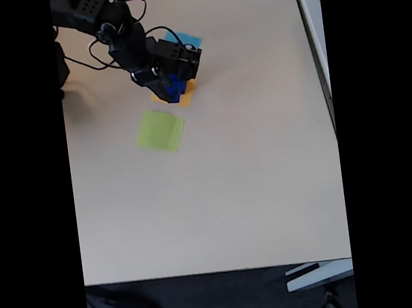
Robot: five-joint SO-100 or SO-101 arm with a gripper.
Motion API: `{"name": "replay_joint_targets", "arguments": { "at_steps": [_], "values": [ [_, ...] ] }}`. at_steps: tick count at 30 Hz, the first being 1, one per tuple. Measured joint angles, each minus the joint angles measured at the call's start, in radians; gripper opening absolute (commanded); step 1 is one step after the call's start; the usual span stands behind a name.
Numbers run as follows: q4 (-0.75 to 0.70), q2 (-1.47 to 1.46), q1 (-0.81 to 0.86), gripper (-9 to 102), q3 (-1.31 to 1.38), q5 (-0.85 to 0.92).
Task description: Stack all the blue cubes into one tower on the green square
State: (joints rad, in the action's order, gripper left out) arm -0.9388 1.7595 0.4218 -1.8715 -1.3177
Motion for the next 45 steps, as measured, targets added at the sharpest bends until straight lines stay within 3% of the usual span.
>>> {"name": "replay_joint_targets", "arguments": {
  "at_steps": [9, 25, 45],
  "values": [
    [0.018, 0.026, 0.020, 0, -0.091, 0.006],
    [0.239, 0.026, 0.072, 0, -0.267, 0.015],
    [0.249, -0.021, 0.123, 0, -0.268, 0.049]
  ]
}}
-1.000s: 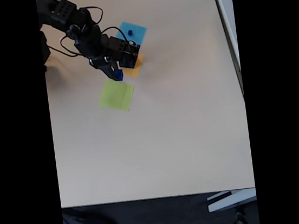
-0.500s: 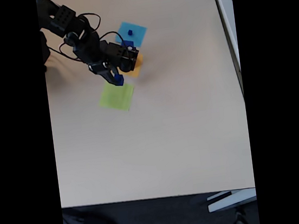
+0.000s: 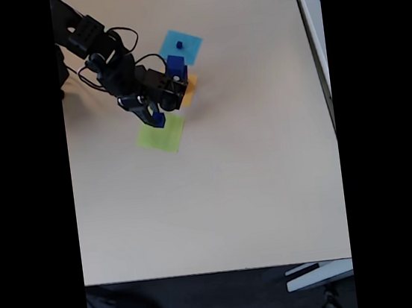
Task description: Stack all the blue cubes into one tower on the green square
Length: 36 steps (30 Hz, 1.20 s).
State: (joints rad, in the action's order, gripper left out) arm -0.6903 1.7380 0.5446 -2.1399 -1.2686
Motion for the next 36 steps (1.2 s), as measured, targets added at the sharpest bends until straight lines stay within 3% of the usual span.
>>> {"name": "replay_joint_targets", "arguments": {
  "at_steps": [24, 36],
  "values": [
    [0.000, -0.086, 0.014, 2, 0.000, 0.057],
    [0.000, -0.086, 0.014, 10, 0.031, 0.080]
  ]
}}
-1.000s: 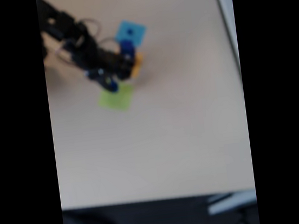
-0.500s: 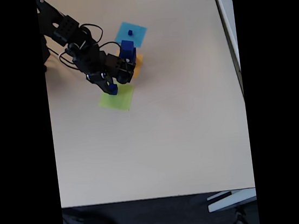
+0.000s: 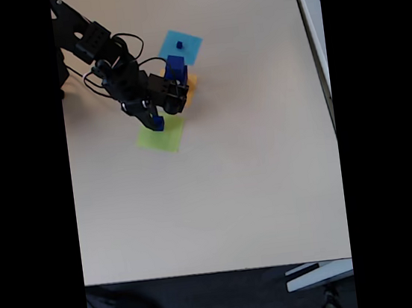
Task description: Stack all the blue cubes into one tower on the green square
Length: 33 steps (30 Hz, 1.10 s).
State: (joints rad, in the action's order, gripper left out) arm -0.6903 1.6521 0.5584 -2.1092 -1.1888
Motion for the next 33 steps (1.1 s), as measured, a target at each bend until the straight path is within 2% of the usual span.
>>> {"name": "replay_joint_targets", "arguments": {
  "at_steps": [23, 33],
  "values": [
    [-0.005, -0.002, 0.000, 18, 0.034, 0.003],
    [-0.238, 0.052, -0.081, 18, 0.382, -0.023]
  ]
}}
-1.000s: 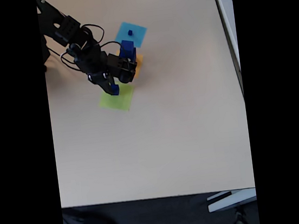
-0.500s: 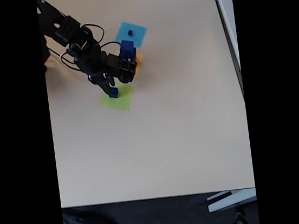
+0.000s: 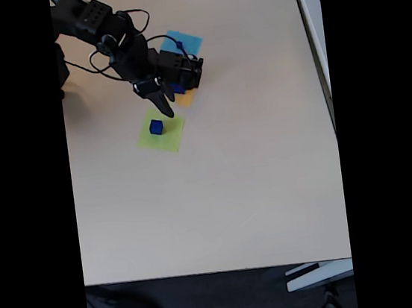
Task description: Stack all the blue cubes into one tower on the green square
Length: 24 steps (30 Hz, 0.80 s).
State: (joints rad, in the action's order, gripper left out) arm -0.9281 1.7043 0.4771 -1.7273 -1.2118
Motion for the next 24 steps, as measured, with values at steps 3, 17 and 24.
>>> {"name": "replay_joint_targets", "arguments": {
  "at_steps": [3, 17, 24],
  "values": [
    [-0.035, 0.006, -0.040, 18, 0.126, -0.032],
    [0.227, -0.221, -0.436, 23, 0.652, 0.020],
    [0.204, -0.411, -0.601, 22, 0.788, -0.232]
  ]
}}
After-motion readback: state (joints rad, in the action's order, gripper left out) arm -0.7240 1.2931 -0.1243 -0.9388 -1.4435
